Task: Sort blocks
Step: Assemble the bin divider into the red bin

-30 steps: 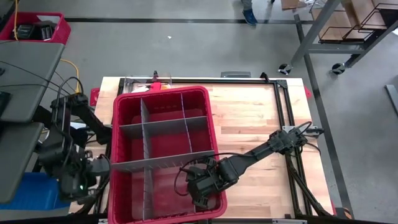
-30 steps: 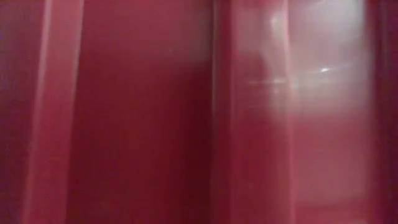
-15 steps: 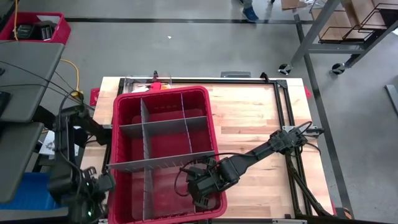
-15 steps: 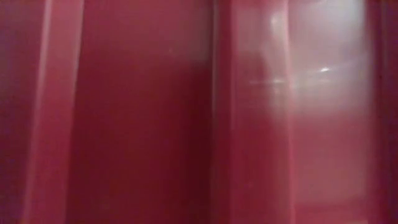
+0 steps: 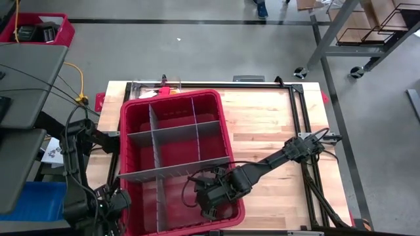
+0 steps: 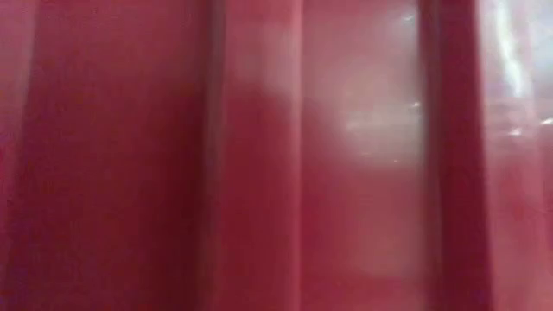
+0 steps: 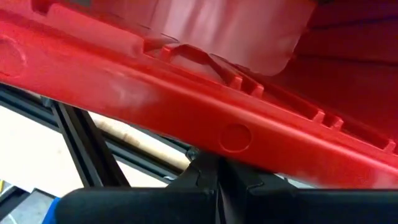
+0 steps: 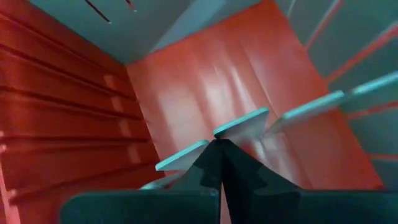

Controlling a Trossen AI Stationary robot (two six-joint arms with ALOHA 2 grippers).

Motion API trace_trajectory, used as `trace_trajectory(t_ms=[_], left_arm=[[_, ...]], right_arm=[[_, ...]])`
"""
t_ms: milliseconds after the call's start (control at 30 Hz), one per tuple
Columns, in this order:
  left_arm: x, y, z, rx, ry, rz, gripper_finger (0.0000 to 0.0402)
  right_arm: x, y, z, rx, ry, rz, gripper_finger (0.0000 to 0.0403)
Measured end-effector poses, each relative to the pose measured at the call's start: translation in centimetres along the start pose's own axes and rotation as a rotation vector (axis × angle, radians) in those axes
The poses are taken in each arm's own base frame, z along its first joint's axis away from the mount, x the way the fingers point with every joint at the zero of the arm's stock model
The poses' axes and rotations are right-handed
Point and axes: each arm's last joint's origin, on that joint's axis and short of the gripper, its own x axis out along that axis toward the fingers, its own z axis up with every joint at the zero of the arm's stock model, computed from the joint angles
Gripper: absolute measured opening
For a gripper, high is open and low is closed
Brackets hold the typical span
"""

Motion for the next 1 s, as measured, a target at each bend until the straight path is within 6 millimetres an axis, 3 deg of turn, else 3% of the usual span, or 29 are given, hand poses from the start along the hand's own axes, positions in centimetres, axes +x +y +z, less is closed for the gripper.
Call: trace_trajectory(t_ms=[567,633,833,1000], left_arm=[[-0.2,0.2,0.0,0.009,-0.007,-0.004,0.0000],[-0.2,0.2,0.0,0.007,-0.006,-0.005,0.0000],[-0.2,0.2,0.0,0.006,-0.006,-0.003,0.0000],[-0.2,0.2,0.1,0.009,-0.008,-0.003,0.0000]], right_arm=[[-1.6,-0.5,-0.2,0.001,0.038,-0.017,0.0000],[-2.4,-0.6,0.0,-0.006,0.035,0.003,0.0000],[-6.9,-0.8,0.6,-0.025,-0.063,0.066,0.0000],[-10.3,-0.9,2.3,-0.024,-0.268,0.153,0.0000]])
